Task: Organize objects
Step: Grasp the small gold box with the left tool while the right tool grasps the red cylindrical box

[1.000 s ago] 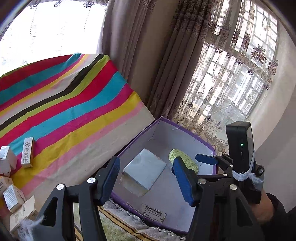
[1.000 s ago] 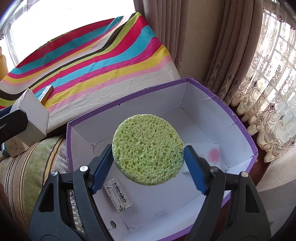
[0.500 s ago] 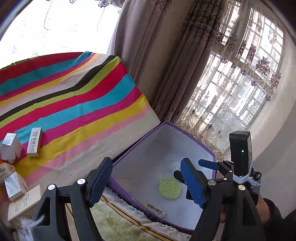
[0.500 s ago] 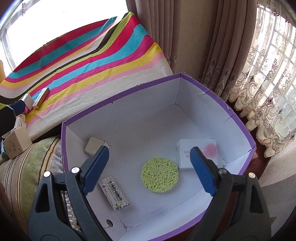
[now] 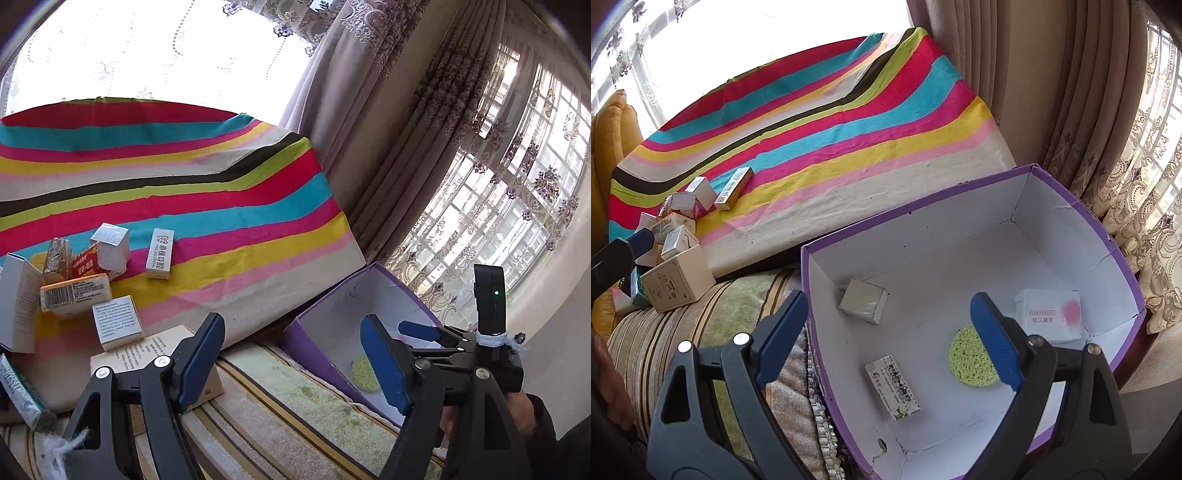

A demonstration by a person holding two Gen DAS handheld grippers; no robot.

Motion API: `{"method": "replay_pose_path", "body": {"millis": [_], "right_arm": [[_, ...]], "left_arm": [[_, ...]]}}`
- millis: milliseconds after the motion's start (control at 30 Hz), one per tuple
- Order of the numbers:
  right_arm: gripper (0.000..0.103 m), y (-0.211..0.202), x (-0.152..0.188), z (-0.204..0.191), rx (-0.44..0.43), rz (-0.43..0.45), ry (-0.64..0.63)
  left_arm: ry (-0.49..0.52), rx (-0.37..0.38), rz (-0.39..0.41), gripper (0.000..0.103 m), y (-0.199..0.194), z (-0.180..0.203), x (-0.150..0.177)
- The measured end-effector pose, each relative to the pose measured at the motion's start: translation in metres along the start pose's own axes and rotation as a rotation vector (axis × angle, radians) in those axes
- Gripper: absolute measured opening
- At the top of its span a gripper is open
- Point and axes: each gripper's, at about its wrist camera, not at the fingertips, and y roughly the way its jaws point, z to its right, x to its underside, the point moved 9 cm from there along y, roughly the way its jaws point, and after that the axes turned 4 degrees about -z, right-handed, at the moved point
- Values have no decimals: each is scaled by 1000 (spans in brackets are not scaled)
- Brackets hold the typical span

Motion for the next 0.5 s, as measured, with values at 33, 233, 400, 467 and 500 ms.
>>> {"method": "replay_pose_path", "body": {"millis": [33,233,400,467,500], "right_arm": [[91,1,-1,-6,-11,-2,-6],[91,2,-11,-43,-50,-3,-64],[91,2,-28,-76,-80,19,-123],[91,5,-35,-90,-97,22,-145],[91,6,-39,-97,-108,22,-153]], "left_arm": [[-8,-9,5,77,-6,-7,0],[-38,-105,14,76,-39,-58,-12],[-29,-195,-22,75,-54,-100,-31],[-38,-219,-54,75,-54,-116,-38],[-44,-222,-74,75,-53,-122,-41]]}}
